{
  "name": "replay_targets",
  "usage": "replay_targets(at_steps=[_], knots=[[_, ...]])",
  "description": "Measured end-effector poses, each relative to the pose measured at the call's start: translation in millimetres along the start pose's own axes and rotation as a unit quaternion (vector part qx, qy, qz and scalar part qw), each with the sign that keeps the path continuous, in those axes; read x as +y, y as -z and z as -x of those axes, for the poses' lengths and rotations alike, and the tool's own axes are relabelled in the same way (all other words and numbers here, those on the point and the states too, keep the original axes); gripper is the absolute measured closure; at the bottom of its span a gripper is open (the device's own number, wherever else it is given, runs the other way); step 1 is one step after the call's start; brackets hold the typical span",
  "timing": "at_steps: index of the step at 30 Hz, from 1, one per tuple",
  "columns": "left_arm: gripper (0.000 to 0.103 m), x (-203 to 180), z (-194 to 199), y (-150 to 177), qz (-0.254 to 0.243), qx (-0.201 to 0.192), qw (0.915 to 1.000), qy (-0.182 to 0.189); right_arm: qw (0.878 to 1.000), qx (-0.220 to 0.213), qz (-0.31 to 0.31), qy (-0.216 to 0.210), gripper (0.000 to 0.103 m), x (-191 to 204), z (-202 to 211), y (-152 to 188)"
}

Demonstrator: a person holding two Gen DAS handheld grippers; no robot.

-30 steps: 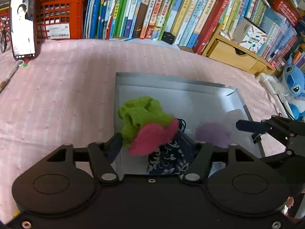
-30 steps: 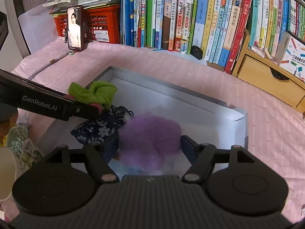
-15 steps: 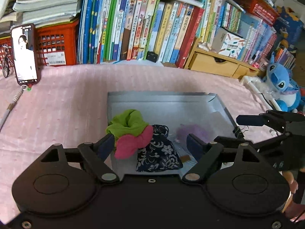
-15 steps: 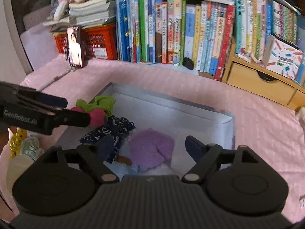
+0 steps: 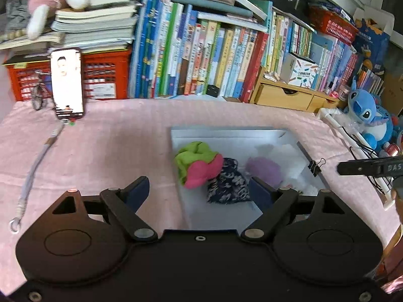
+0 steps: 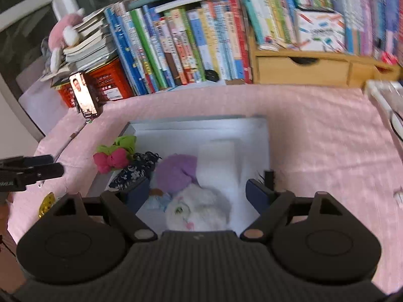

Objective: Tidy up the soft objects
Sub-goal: 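Move the left tool to the gold sequin bow while the right tool reaches the rolled pink towel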

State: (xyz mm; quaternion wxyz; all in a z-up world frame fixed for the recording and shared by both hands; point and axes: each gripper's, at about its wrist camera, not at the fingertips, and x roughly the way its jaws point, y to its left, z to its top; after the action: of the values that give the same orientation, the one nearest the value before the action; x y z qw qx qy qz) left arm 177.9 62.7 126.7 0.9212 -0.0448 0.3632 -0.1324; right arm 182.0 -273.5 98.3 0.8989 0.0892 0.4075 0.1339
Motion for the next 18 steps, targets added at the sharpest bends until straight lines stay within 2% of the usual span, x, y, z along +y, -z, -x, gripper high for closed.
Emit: replay_targets(at_steps=[10, 13, 18], knots=[[0.016, 30, 35, 49, 0.027, -0.007, 0.9995, -0.018, 0.994, 0.019, -0.105, -0.010, 0.013, -46, 14, 41], [0.016, 43, 40, 61, 0.059, -0.006, 0.9981, -0.020, 0.990, 0.028, -0.137, -0.017, 0.014, -57, 11, 54], [0.016, 68, 48, 82, 0.129, -0.004, 0.9913, -0.025, 0.981, 0.049, -0.184, -0.035, 0.021, -70, 1, 70]])
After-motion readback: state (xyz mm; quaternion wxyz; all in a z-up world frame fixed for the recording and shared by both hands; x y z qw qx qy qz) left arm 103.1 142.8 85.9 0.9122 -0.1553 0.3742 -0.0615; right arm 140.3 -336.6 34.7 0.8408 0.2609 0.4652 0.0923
